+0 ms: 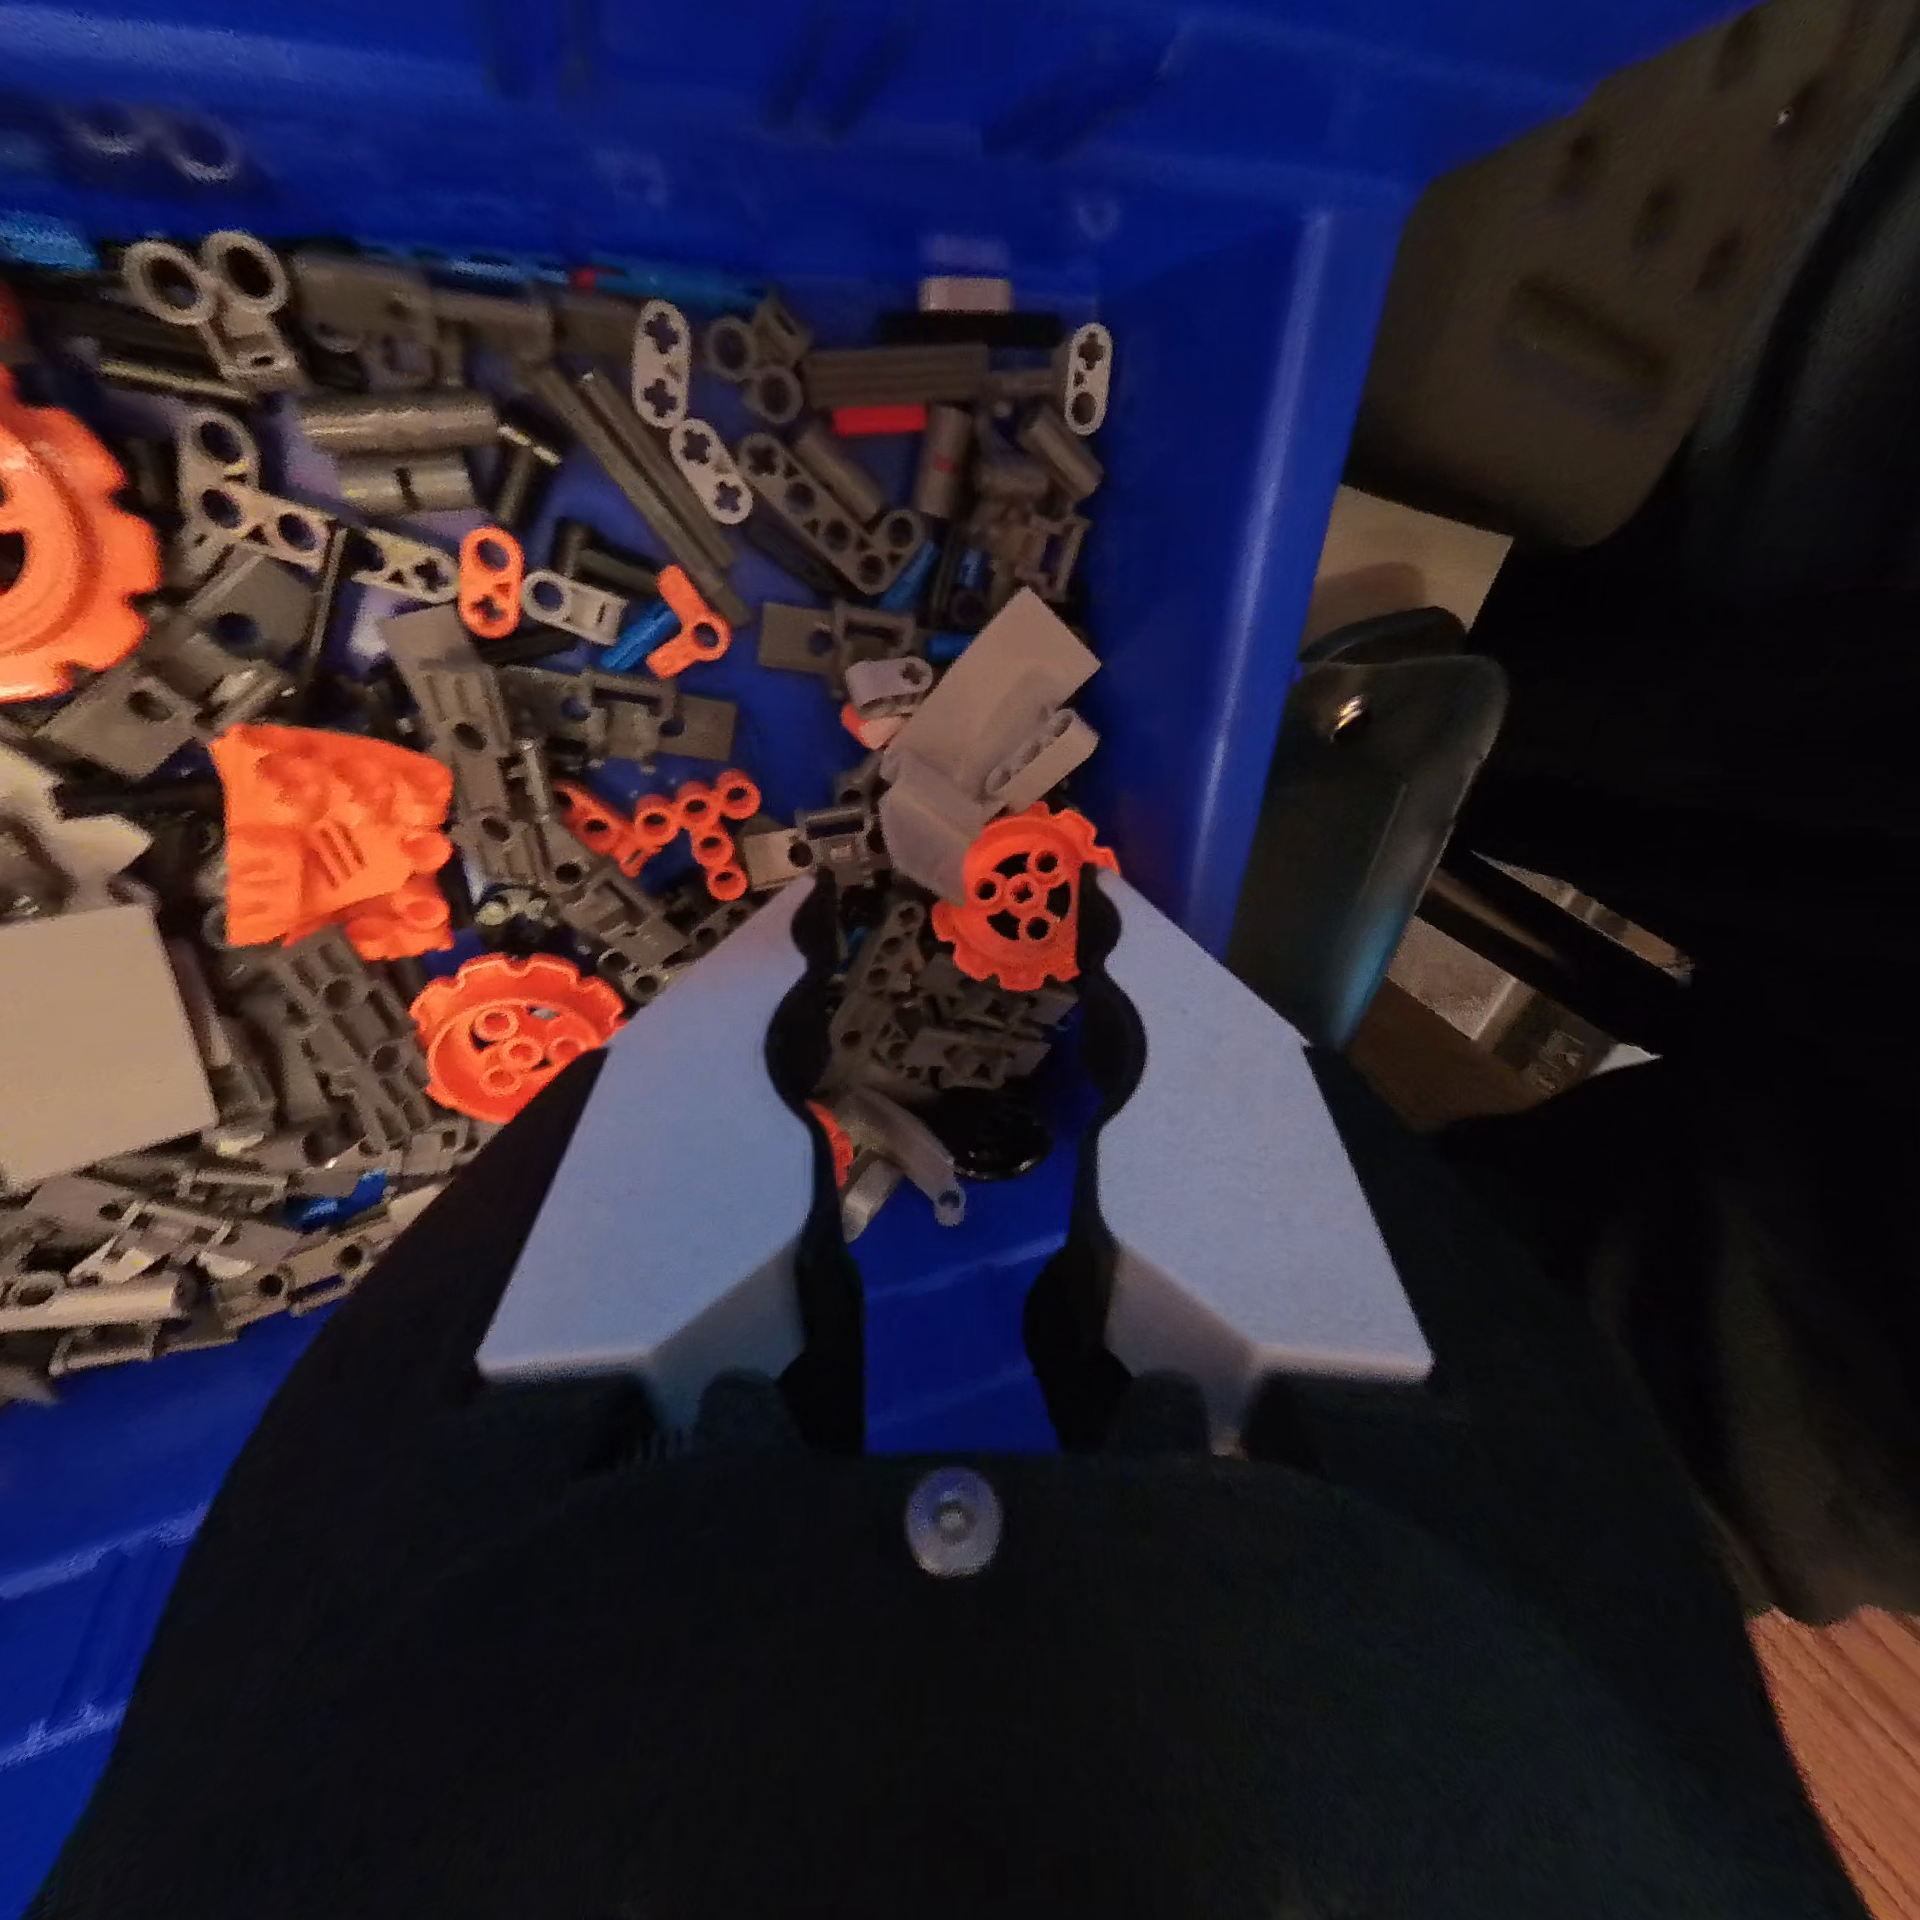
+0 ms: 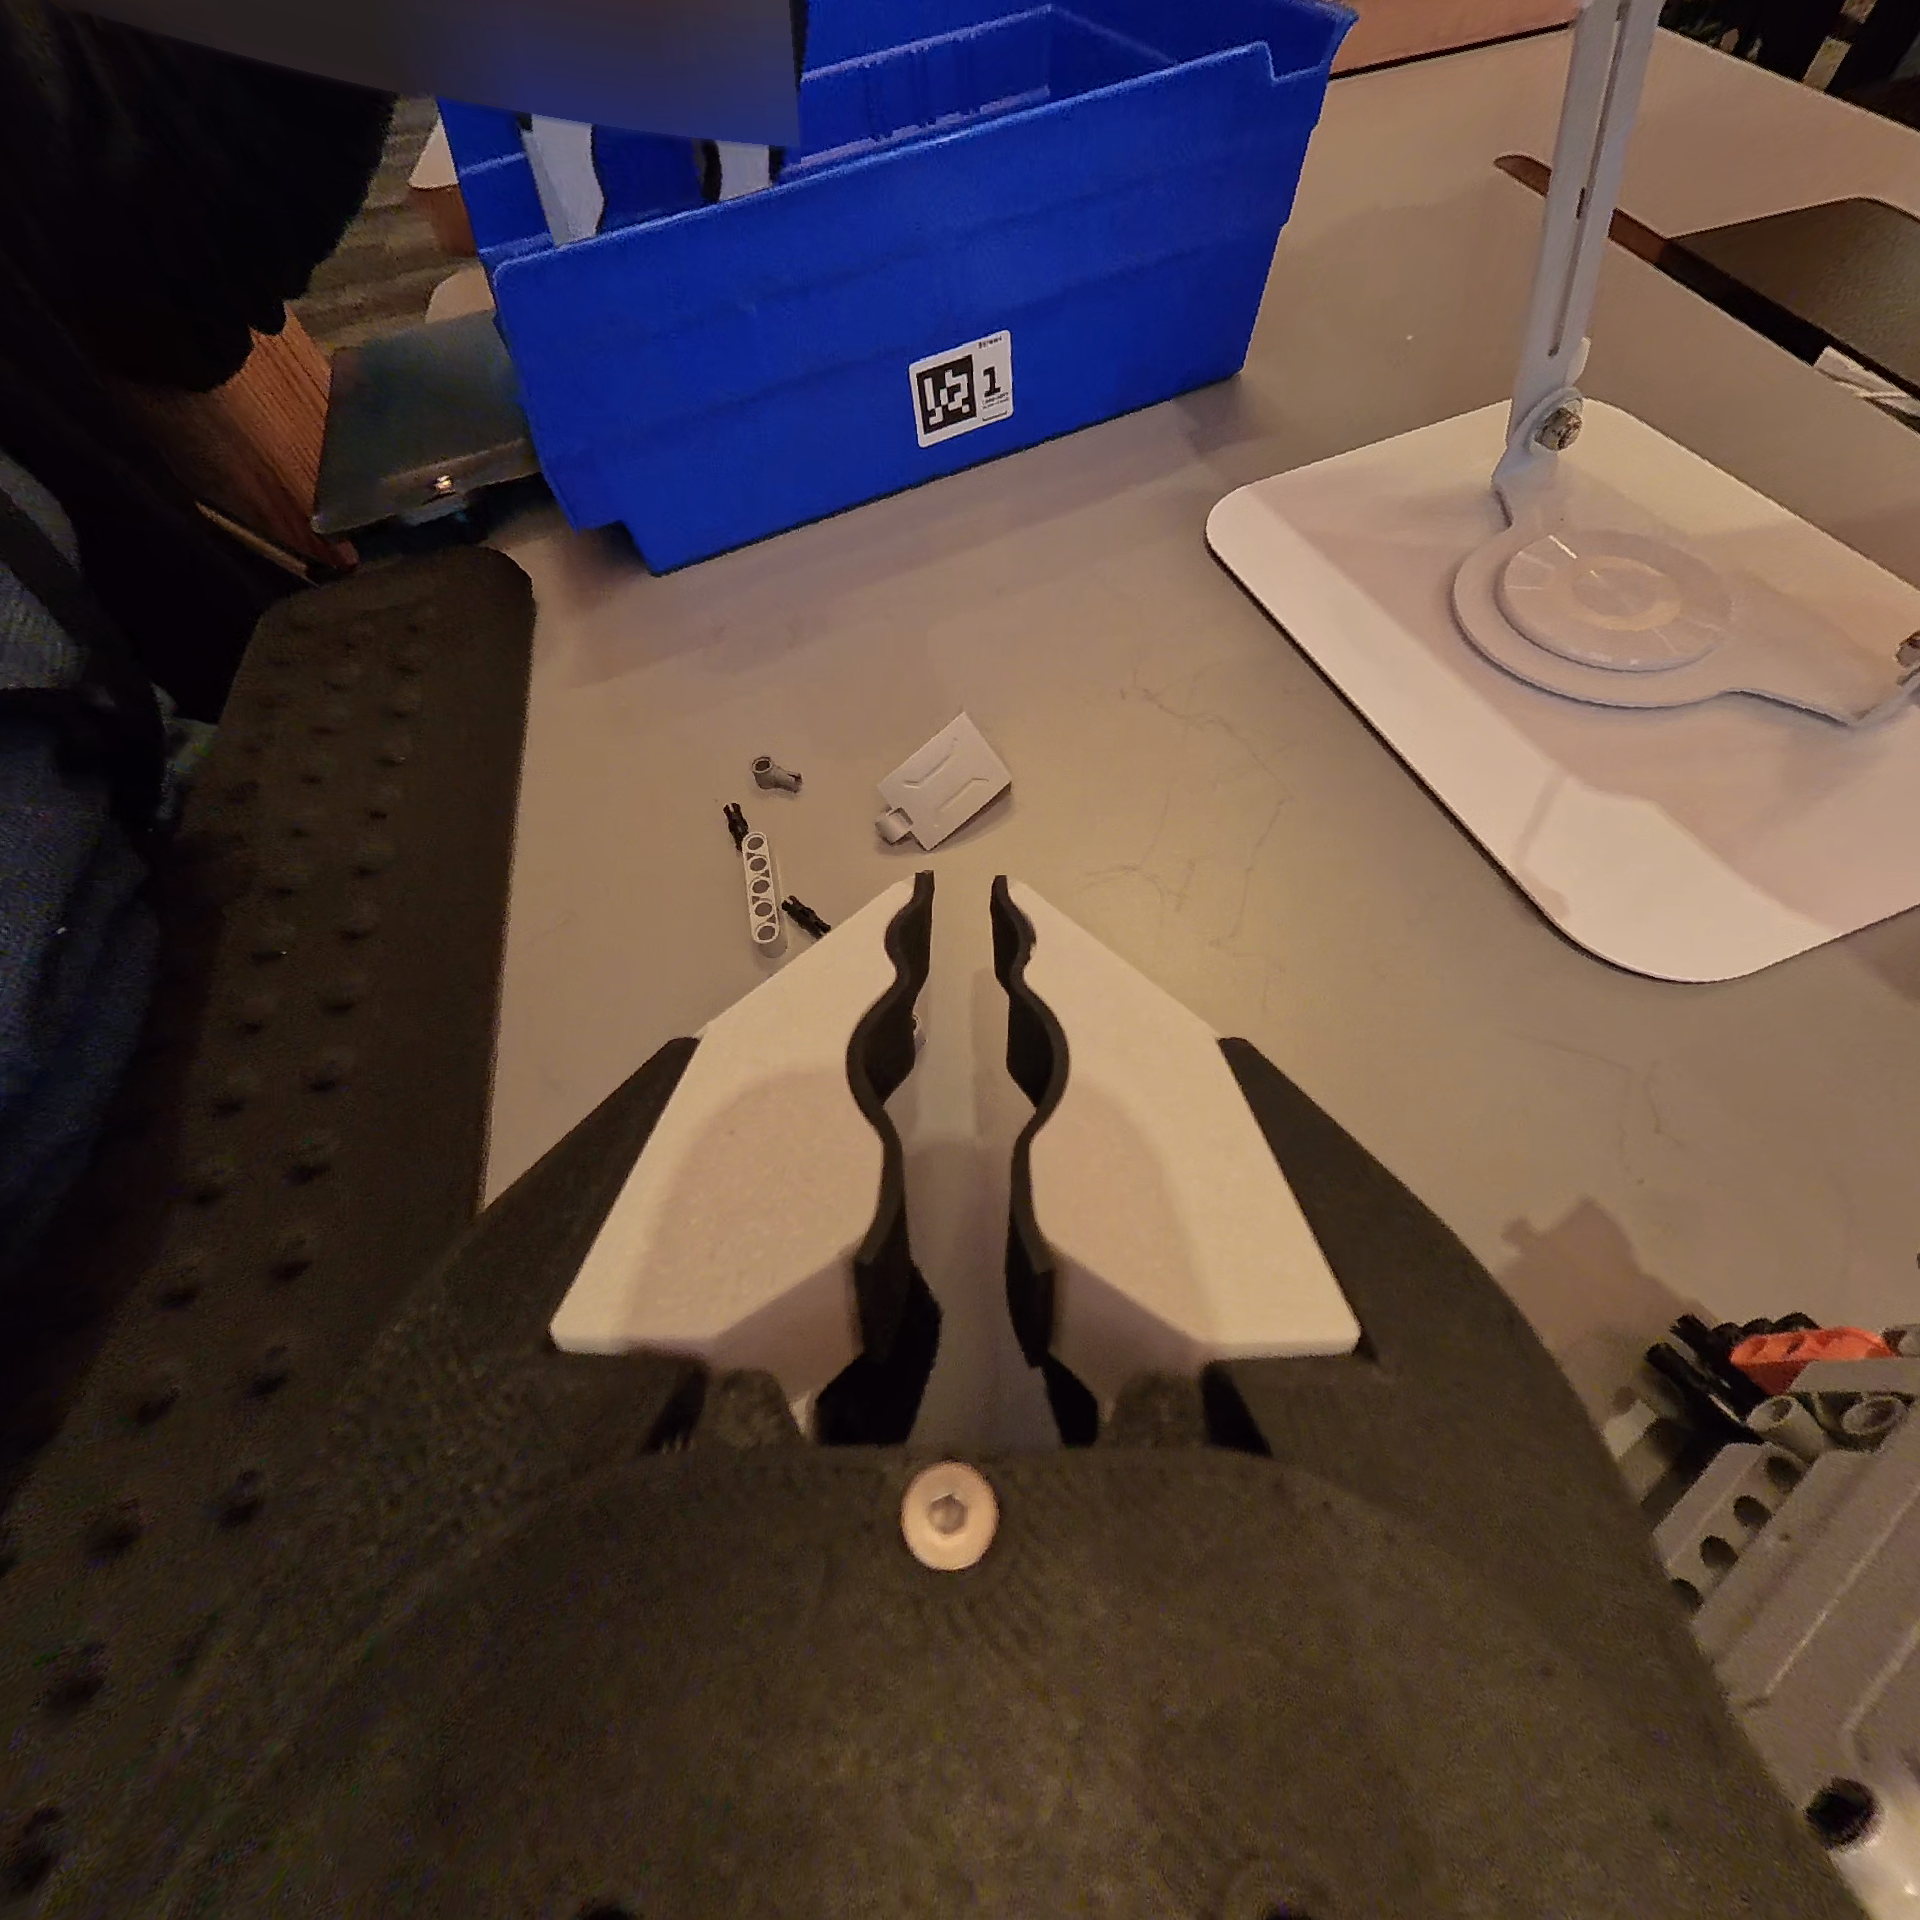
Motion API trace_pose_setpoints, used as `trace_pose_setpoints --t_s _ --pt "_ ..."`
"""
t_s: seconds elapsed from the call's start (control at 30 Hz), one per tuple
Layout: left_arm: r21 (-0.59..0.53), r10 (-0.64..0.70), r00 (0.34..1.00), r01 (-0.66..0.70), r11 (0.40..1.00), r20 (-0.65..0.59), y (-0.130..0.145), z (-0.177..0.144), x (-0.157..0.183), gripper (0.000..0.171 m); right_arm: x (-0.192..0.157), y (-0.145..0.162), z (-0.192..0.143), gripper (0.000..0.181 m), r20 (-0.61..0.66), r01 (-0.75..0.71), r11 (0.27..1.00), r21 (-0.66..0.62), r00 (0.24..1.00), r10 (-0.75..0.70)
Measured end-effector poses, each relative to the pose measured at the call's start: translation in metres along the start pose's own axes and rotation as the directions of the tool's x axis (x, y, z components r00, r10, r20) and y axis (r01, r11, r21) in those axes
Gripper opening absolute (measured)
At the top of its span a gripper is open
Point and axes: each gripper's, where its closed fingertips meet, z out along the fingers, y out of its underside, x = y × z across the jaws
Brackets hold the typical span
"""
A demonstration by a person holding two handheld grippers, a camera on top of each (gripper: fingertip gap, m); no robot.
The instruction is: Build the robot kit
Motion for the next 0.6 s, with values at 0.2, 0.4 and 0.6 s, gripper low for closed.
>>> trace_pose_setpoints --t_s 0.2,0.4,0.6 --pt "-0.021 -0.011 1.0 0.011 1.0 0.009 -0.002 0.01 -0.008 0.01 0.0 -0.001 -0.001 0.008 -0.002 0.002 1.0 0.003 1.0 -0.002" --pt "0.027 -0.008 0.997 0.006 1.0 0.07 -0.009 0.003 -0.018 0.0 0.0 -0.001 -0.001 0.008 -0.002 0.0 1.0 0.003 1.0 0.0" --pt "0.102 -0.105 0.976 0.087 0.991 0.188 -0.009 -0.016 -0.048 0.0 0.0 -0.001 -0.001 0.008 -0.002 0.001 1.0 0.003 1.0 -0.001"
